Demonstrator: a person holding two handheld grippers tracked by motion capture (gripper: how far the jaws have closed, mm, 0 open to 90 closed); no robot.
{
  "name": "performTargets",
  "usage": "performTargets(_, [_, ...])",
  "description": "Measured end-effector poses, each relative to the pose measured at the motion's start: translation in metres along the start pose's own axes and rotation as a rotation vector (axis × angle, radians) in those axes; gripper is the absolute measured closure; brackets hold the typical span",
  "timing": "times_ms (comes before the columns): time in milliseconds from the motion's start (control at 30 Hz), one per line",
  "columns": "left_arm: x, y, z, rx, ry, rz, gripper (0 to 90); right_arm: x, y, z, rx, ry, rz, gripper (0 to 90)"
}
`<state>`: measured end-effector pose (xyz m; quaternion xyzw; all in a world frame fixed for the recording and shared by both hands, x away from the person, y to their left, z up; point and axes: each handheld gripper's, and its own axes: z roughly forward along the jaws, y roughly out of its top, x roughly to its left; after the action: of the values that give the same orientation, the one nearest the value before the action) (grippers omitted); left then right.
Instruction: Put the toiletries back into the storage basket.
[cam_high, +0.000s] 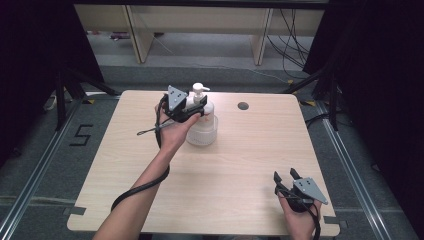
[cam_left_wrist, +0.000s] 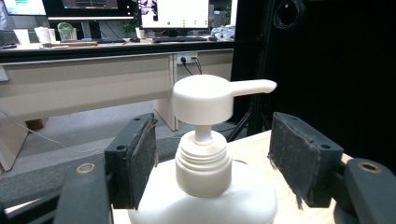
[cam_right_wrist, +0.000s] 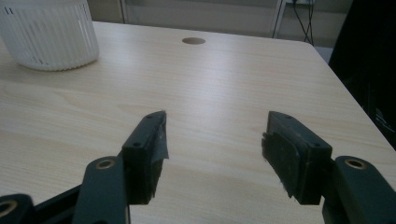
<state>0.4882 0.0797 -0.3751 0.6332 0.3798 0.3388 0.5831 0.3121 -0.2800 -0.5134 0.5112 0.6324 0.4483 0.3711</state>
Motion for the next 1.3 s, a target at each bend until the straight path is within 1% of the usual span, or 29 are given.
performTargets(67, [0.000,0.000,-0.005,0.003,-0.006,0.007,31.2,0.000,0.000,0.000,0.000,-0.005,-0.001,39.9])
performTargets(167, [-0.001,-0.001,-0.009,0.009,-0.009,0.006,31.2,-0.001,0.000,0.000,-0.005,-0.002,-0.007,39.9])
performTargets(200, [0.000,-0.001,-0.010,0.015,-0.011,0.009,31.2,0.001,-0.001,-0.001,0.002,-0.005,0.020,39.9])
performTargets(267, [0.001,-0.004,-0.016,0.024,-0.014,0.007,31.1,0.001,0.000,0.000,0.001,-0.006,0.013,39.9])
performTargets(300, [0.001,-0.004,-0.016,0.024,-0.014,0.007,31.2,-0.001,0.000,0.000,-0.004,-0.002,-0.008,39.9])
performTargets(333, [0.002,-0.007,-0.019,0.028,-0.014,-0.001,31.2,0.000,0.000,0.000,0.000,-0.002,0.000,39.9])
performTargets(467, [0.004,-0.011,-0.023,0.036,-0.015,-0.002,31.2,0.000,0.000,0.000,0.002,-0.006,0.000,40.0])
performTargets(533, [0.005,-0.013,-0.027,0.037,-0.018,0.000,31.2,0.000,0.000,0.000,0.001,-0.007,0.011,39.9])
performTargets(767, [0.005,-0.016,-0.036,0.037,-0.024,0.011,31.2,0.001,0.000,-0.001,0.001,-0.011,0.013,39.9])
performTargets(833, [0.006,-0.017,-0.040,0.033,-0.026,0.012,31.2,0.001,0.000,0.000,-0.003,-0.005,0.021,39.8])
performTargets(933, [0.008,-0.019,-0.048,0.032,-0.025,0.023,31.5,0.001,-0.001,0.000,-0.002,-0.010,0.014,39.8])
performTargets(1067, [0.010,-0.022,-0.055,0.032,-0.023,0.024,31.5,0.001,0.000,-0.001,0.002,-0.006,0.014,39.9])
performTargets(1100, [0.011,-0.023,-0.057,0.029,-0.022,0.023,31.5,-0.001,0.000,0.000,-0.003,-0.006,-0.010,39.9])
performTargets(1133, [0.012,-0.023,-0.059,0.032,-0.021,0.025,31.5,0.000,0.000,0.000,0.000,-0.007,-0.001,39.8])
performTargets(1300, [0.013,-0.027,-0.067,0.034,-0.022,0.027,31.5,0.000,0.000,0.000,0.001,-0.006,0.000,39.8])
